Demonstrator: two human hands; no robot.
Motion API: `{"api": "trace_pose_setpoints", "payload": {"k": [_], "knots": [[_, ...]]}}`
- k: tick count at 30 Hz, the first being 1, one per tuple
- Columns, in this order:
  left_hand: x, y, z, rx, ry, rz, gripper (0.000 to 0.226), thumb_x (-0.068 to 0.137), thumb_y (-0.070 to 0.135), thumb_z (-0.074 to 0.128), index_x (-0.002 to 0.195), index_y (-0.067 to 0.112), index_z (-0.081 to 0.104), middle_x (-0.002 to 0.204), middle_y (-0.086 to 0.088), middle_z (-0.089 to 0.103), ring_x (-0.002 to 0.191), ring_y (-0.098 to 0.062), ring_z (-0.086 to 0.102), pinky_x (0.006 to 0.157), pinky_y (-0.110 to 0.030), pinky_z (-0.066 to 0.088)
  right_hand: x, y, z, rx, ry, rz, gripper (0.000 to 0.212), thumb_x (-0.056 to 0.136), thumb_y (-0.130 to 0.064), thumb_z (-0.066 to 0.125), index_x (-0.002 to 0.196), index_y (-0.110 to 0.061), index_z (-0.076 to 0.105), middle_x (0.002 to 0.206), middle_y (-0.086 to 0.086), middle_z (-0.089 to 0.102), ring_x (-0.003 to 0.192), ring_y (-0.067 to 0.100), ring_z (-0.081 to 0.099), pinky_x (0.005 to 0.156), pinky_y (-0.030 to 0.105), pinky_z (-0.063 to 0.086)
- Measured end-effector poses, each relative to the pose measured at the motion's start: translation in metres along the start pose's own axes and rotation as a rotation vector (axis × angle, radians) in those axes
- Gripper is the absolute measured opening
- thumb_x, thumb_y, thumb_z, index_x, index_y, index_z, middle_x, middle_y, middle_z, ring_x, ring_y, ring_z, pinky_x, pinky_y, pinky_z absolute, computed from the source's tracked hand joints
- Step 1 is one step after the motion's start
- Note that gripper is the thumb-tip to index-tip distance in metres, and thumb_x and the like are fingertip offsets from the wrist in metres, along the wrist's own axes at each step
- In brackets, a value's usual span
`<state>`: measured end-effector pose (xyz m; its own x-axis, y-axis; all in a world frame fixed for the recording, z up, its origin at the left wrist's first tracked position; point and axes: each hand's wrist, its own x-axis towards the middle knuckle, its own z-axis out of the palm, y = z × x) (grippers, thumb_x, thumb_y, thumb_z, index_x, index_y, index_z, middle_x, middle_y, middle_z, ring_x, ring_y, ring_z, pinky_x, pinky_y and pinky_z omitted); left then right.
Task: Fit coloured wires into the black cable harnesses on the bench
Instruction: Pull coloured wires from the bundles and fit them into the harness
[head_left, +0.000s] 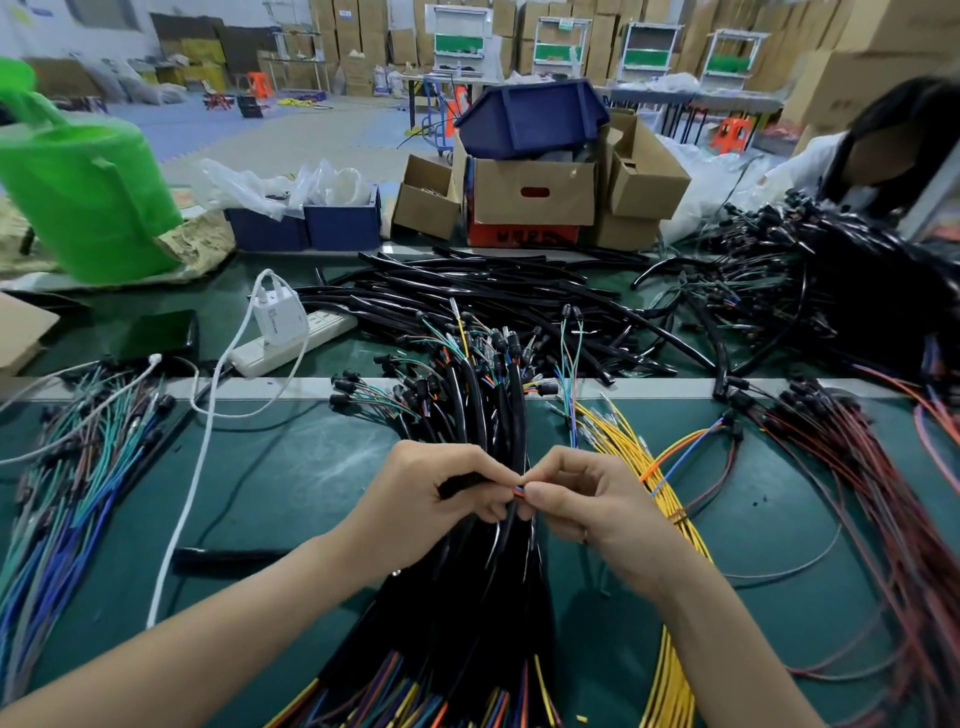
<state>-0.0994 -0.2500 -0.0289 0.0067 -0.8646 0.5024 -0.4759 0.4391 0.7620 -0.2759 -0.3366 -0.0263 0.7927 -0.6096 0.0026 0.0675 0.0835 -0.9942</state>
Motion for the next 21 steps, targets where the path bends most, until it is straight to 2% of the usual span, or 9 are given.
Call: {"api": "trace_pose_setpoints", "payload": {"k": [2, 5, 8, 11, 16, 19, 21], "knots": [[0.0, -0.002, 0.004, -0.093, 0.029, -0.114, 0.009, 0.081, 0.003, 0.069, 0.087, 0.009, 0.073, 0.067, 0.008, 0.071, 0.059, -0.007, 0.067, 0.061, -0.015, 0.053, 0.0, 0.0, 0.0, -0.075, 0.016, -0.023, 0.005, 0.083, -0.006, 0.067, 0.08, -0.009, 0.067, 0.068, 0.01, 0.067, 0.052, 0.009, 0.048, 0.048, 0.015, 0.036], [0.001, -0.006, 0.006, -0.25, 0.079, -0.309, 0.013, 0.081, -0.003, 0.067, 0.082, 0.009, 0.073, 0.064, -0.004, 0.07, 0.057, -0.012, 0.067, 0.06, -0.017, 0.053, 0.001, 0.002, 0.006, -0.403, 0.113, -0.151, 0.012, 0.08, -0.003, 0.073, 0.08, -0.012, 0.065, 0.074, 0.005, 0.069, 0.065, 0.01, 0.061, 0.061, 0.018, 0.046], [0.004, -0.007, 0.004, -0.398, 0.069, -0.421, 0.011, 0.08, -0.003, 0.066, 0.081, 0.007, 0.071, 0.065, -0.008, 0.07, 0.059, -0.014, 0.068, 0.059, -0.017, 0.054, 0.002, 0.006, 0.011, -0.634, 0.197, -0.3, 0.01, 0.077, -0.006, 0.077, 0.08, -0.011, 0.068, 0.069, -0.01, 0.067, 0.065, -0.002, 0.061, 0.062, 0.009, 0.043], [0.001, -0.005, 0.003, -0.459, 0.067, -0.41, 0.01, 0.071, 0.009, 0.072, 0.081, 0.01, 0.073, 0.073, -0.01, 0.073, 0.067, -0.017, 0.071, 0.064, -0.019, 0.055, 0.002, 0.007, 0.011, -0.576, 0.251, -0.305, 0.012, 0.075, -0.006, 0.078, 0.077, -0.016, 0.071, 0.069, -0.013, 0.069, 0.065, -0.003, 0.062, 0.063, 0.009, 0.043], [-0.003, -0.003, 0.003, -0.273, 0.055, -0.216, 0.014, 0.073, 0.012, 0.071, 0.087, 0.013, 0.074, 0.078, -0.003, 0.075, 0.071, -0.015, 0.072, 0.067, -0.018, 0.055, 0.002, 0.002, 0.006, -0.225, 0.169, -0.171, 0.018, 0.073, 0.005, 0.075, 0.071, -0.012, 0.072, 0.076, 0.004, 0.073, 0.069, 0.011, 0.067, 0.066, 0.017, 0.051], [-0.002, -0.001, 0.003, -0.148, 0.025, -0.091, 0.013, 0.079, 0.013, 0.068, 0.091, 0.015, 0.074, 0.076, 0.003, 0.074, 0.067, -0.012, 0.072, 0.066, -0.019, 0.056, 0.002, 0.001, 0.002, -0.167, 0.1, -0.097, 0.01, 0.071, -0.007, 0.078, 0.069, -0.015, 0.073, 0.061, 0.006, 0.064, 0.052, 0.009, 0.05, 0.05, 0.014, 0.039], [-0.001, -0.001, 0.003, -0.117, 0.016, -0.071, 0.013, 0.081, 0.009, 0.068, 0.092, 0.012, 0.074, 0.076, 0.004, 0.074, 0.066, -0.011, 0.071, 0.065, -0.019, 0.057, 0.001, 0.001, -0.001, -0.126, 0.07, -0.077, 0.005, 0.068, -0.016, 0.077, 0.071, -0.014, 0.073, 0.057, 0.003, 0.059, 0.048, 0.007, 0.043, 0.047, 0.014, 0.034]]}}
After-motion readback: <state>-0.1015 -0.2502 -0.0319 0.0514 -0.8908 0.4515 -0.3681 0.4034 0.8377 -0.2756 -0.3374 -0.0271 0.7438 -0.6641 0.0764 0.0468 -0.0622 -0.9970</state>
